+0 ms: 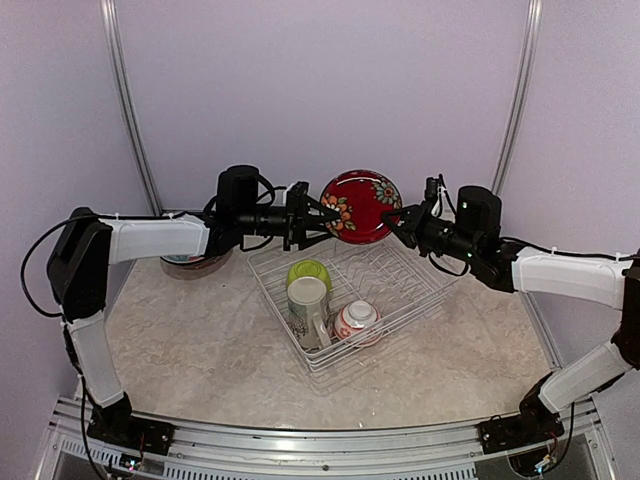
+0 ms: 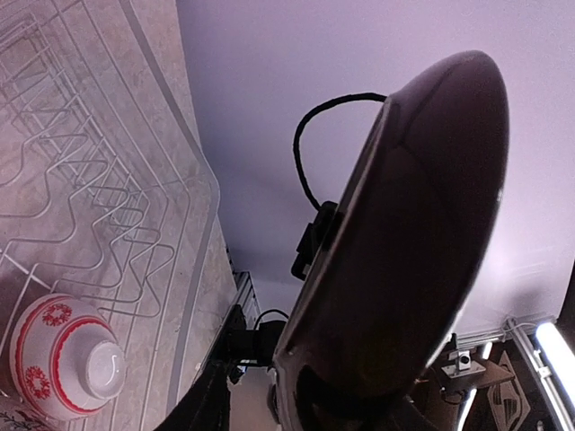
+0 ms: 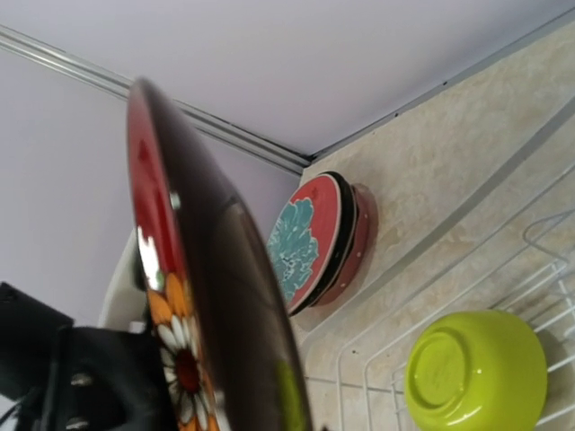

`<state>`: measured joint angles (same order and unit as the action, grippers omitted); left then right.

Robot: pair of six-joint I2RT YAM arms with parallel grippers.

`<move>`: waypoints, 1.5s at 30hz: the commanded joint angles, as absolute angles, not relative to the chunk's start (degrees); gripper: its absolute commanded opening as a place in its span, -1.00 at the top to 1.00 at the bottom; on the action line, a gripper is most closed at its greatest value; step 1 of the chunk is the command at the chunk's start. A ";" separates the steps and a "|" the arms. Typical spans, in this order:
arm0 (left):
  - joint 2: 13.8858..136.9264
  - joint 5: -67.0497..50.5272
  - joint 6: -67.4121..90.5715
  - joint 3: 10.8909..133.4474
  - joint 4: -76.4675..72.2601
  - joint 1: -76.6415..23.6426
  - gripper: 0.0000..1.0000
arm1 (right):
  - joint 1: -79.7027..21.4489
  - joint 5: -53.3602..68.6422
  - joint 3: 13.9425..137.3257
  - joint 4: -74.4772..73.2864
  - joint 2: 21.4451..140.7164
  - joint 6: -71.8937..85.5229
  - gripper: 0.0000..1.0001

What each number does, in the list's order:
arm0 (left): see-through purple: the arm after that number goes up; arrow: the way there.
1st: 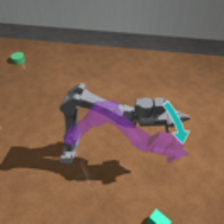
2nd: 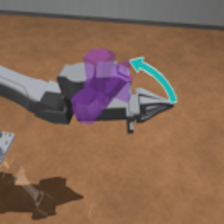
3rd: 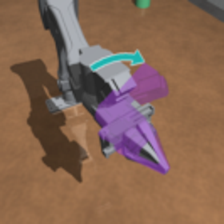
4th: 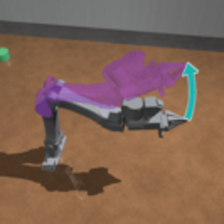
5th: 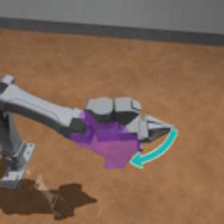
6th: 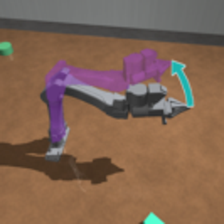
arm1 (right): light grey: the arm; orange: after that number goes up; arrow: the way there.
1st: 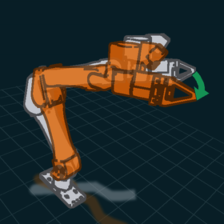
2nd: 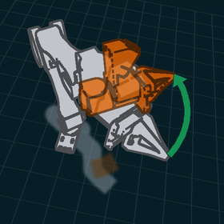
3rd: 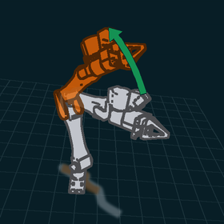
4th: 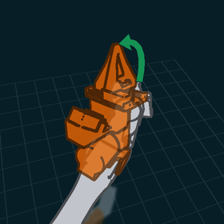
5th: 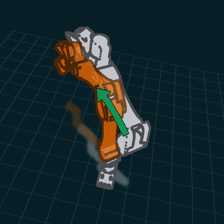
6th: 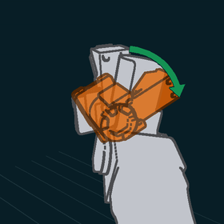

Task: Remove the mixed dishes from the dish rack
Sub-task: Pass from the right arm to the left, then place the plate on the plate.

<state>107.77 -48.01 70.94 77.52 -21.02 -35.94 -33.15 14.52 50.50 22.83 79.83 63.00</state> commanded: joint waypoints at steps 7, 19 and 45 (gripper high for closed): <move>110.05 -46.56 69.46 81.76 -17.10 -35.78 0.60 | -33.04 16.31 49.30 30.45 77.09 65.74 1.00; 108.87 -44.88 68.37 81.94 -12.83 -34.41 1.00 | -33.04 14.76 48.05 30.15 76.35 65.18 0.80; 91.29 -31.67 57.94 71.14 10.77 -13.52 1.00 | -31.50 7.16 51.71 -4.01 69.07 40.73 -0.99</move>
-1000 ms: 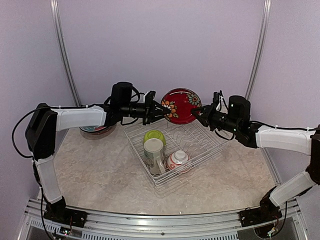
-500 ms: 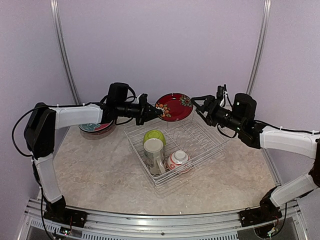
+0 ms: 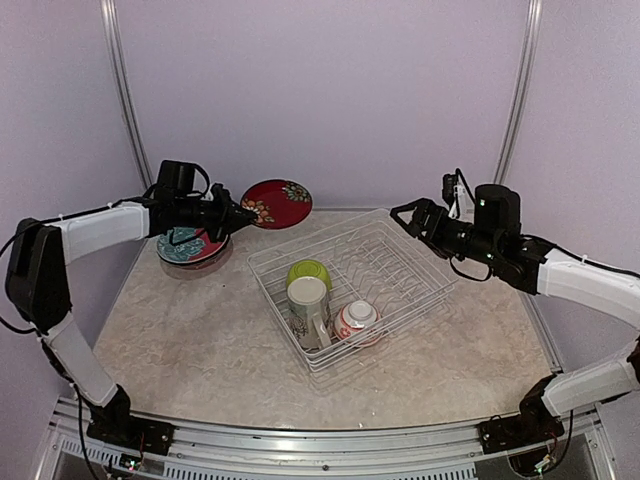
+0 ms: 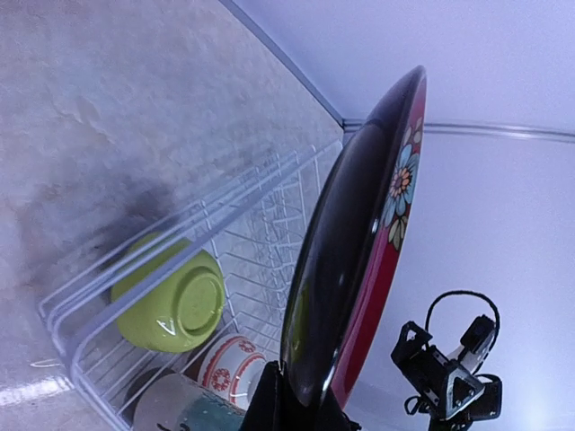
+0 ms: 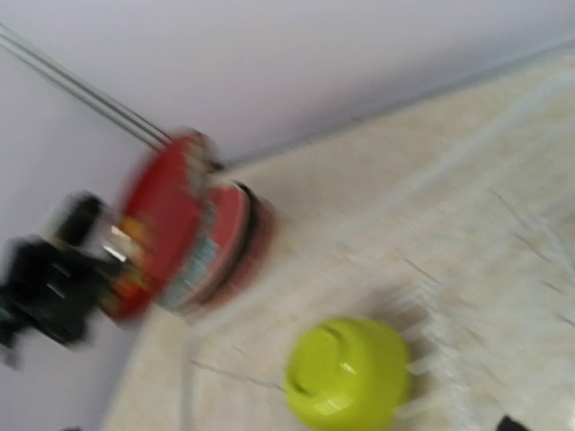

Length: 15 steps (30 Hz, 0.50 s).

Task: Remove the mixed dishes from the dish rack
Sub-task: Place the plate on the plate.

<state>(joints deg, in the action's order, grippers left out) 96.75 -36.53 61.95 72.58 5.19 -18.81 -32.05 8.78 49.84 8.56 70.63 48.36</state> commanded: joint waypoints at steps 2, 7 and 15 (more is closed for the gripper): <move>89.39 -30.59 57.39 69.78 12.37 -10.32 1.00 | -31.55 6.09 52.46 -7.43 68.96 38.63 -1.00; 86.90 -26.37 55.60 66.66 14.07 -2.86 1.00 | -31.50 4.13 53.45 -10.28 68.38 35.73 -1.00; 91.87 -28.90 53.63 65.79 11.91 6.29 1.00 | -31.44 -3.78 63.58 -18.72 70.52 29.28 -1.00</move>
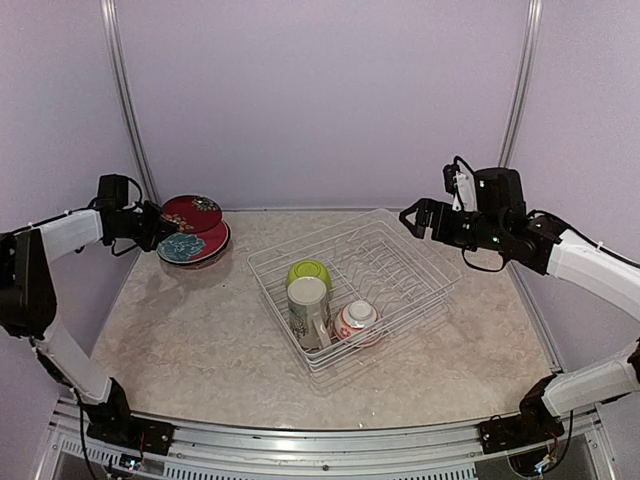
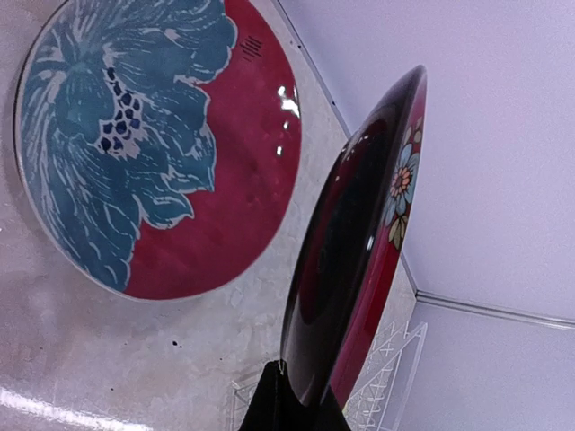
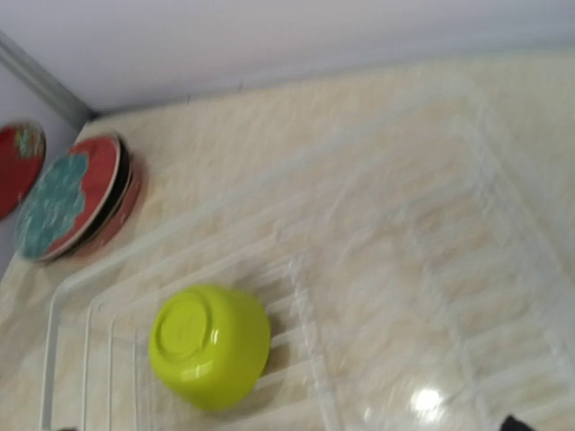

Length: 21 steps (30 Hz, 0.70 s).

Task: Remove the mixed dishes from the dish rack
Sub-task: Place the plate on the plate.

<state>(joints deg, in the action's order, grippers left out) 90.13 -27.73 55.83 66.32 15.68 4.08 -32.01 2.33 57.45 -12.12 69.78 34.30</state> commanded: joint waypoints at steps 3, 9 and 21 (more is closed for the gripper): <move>93.48 -26.82 51.84 66.35 11.70 7.10 1.00 | -31.50 -5.36 65.59 -22.47 71.70 26.53 -1.00; 99.70 -28.93 52.55 68.12 8.95 9.43 1.00 | -31.46 -7.40 66.75 -27.90 73.18 23.97 -0.99; 105.40 -26.69 51.03 71.68 10.66 9.58 1.00 | -31.42 -4.08 65.56 -27.11 73.79 22.75 -1.00</move>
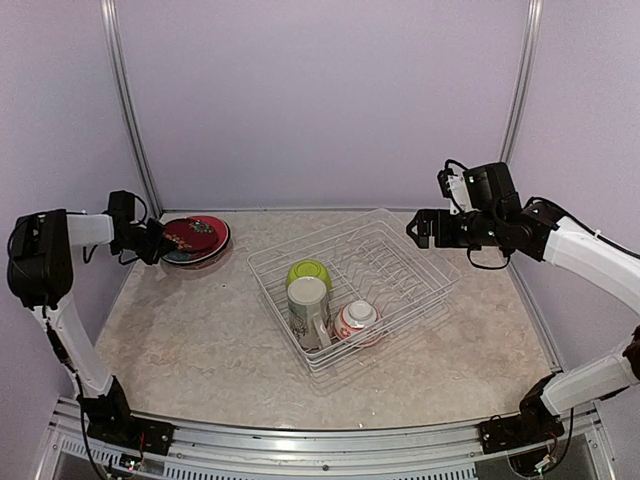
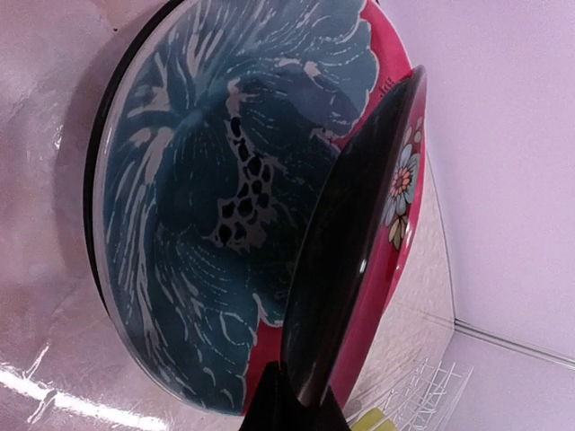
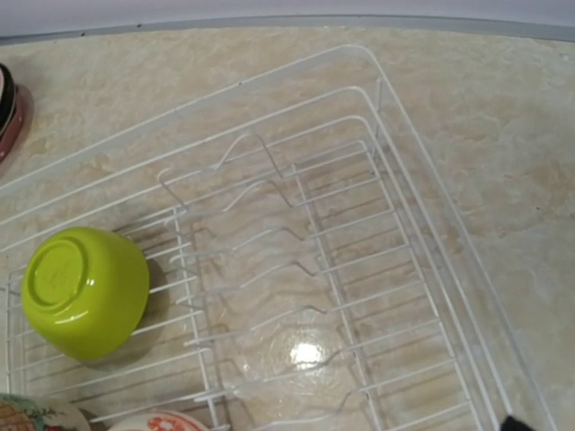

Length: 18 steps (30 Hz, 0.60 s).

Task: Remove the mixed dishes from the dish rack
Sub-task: Place the plate on the plate.

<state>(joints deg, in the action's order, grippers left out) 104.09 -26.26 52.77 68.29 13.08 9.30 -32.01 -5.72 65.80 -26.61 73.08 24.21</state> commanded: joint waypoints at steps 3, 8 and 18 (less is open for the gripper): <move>106.28 -26.31 50.65 71.89 11.44 9.64 0.92 | -31.46 -2.29 66.40 -27.34 74.89 21.27 -1.00; 106.13 -24.27 49.63 72.11 13.89 9.59 0.61 | -31.53 2.93 66.25 -26.00 75.39 18.36 -1.00; 100.35 -21.34 46.64 69.18 16.63 9.05 -0.12 | -34.44 8.71 68.07 -26.52 80.54 13.65 -1.00</move>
